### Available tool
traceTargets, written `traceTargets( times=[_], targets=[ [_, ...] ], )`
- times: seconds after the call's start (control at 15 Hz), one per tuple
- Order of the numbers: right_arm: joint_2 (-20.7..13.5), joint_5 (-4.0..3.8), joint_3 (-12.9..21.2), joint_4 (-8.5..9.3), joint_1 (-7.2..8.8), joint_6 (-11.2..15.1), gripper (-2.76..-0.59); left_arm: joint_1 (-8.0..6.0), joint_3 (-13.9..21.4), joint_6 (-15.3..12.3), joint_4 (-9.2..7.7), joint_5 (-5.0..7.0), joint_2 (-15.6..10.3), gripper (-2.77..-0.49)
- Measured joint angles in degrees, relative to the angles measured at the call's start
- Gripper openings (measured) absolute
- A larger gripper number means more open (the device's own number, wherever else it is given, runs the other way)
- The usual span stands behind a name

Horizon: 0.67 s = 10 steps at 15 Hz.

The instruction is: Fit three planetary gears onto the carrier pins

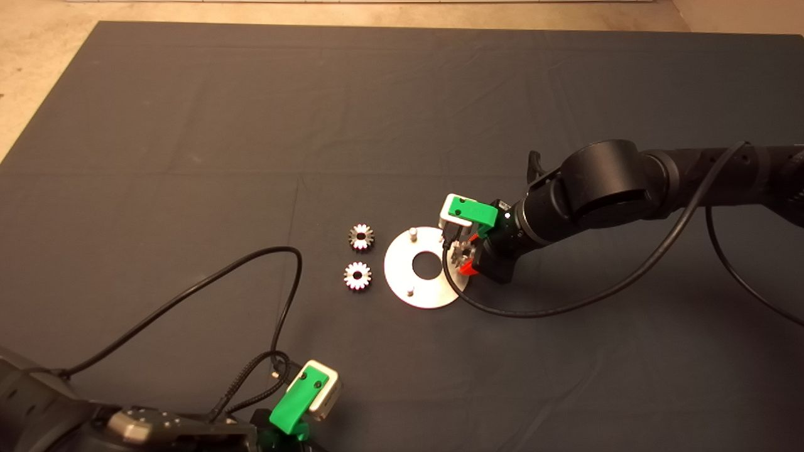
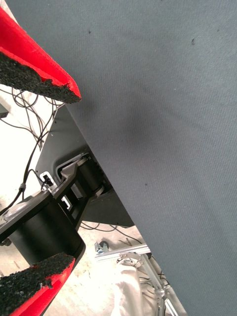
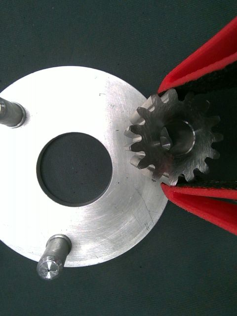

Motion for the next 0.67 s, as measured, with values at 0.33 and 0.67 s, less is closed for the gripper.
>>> traceTargets(
  times=[0.33,0.67],
  targets=[
    [0.35,-0.43,0.0,0.01,-0.05,-0.02,-2.42,-0.02,0.0,0.01,0.01,0.0,0.02,-1.08],
    [0.33,-0.74,0.02,0.01,-0.03,0.0,-2.42,0.0,0.0,-0.01,0.0,0.0,0.02,-1.08]
  ],
)
